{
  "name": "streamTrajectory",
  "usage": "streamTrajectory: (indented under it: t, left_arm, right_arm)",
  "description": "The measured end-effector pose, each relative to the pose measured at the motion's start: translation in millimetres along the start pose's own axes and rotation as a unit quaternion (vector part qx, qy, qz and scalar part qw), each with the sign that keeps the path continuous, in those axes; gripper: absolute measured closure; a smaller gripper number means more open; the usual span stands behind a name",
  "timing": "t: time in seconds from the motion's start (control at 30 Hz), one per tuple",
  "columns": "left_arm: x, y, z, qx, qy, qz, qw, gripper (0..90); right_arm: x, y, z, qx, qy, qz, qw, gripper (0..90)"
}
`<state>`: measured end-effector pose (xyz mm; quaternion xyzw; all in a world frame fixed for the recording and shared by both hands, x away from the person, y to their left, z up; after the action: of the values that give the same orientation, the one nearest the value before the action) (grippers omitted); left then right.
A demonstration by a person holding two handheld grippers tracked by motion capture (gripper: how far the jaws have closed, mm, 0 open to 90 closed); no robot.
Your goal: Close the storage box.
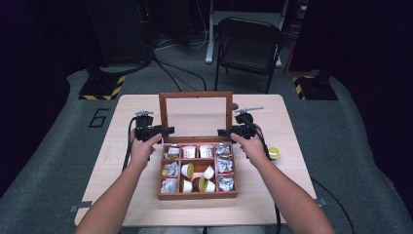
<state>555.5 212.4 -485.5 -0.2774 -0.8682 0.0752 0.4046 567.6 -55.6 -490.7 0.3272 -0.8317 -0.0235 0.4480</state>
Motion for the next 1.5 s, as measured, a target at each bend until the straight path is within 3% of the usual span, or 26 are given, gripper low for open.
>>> streamTrajectory:
  t: [0.3,0.43,0.5,0.63,0.93,1.13,1.3,1.5]
  left_arm:
    - [18.7,-11.3,1.6,-0.019,-0.022,0.013,0.9995,36.2]
    - [31.4,-21.1,0.1,-0.022,-0.043,0.033,0.9983,37.8]
    - [36.0,-25.0,1.0,-0.036,-0.045,0.024,0.9981,37.2]
    - [47.9,-30.4,3.1,-0.029,-0.058,0.028,0.9975,36.4]
    - [64.2,-41.6,15.2,-0.07,-0.051,0.018,0.9961,35.8]
    - [74.6,-46.5,28.2,-0.076,-0.04,0.045,0.9953,31.6]
    - [84.6,-54.6,37.7,-0.092,-0.043,0.045,0.9938,31.6]
    - [91.4,-61.4,57.8,-0.115,-0.029,0.041,0.9921,31.6]
  right_arm:
    - [14.2,9.5,1.6,0.021,-0.02,0.003,0.9996,30.7]
    - [23.7,17.9,0.7,0.027,-0.034,-0.009,0.999,33.4]
    - [26.9,21.8,1.7,0.036,-0.038,-0.006,0.9986,33.5]
    - [33.8,23.8,6.6,0.048,-0.044,0.008,0.9978,33.5]
    - [55.4,31.5,17.6,0.05,-0.049,-0.011,0.9975,33.7]
    - [67.5,37.1,27.5,0.061,-0.049,-0.017,0.9968,33.6]
    - [76.8,43.7,38.1,0.065,-0.05,-0.031,0.9961,33.6]
    - [85.7,51.9,57.5,0.071,-0.057,-0.035,0.9952,33.7]
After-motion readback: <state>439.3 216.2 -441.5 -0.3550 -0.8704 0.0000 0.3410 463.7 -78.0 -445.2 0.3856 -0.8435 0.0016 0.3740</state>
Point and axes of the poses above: each handheld gripper's, and its own axes: x roughly backward along the jaws, z roughly out of its underside, y roughly to its left, the point moved 8 cm from there along -x, roughly forward along the jaws, and after that the axes turned 8 degrees about y, right-handed, at the moved point
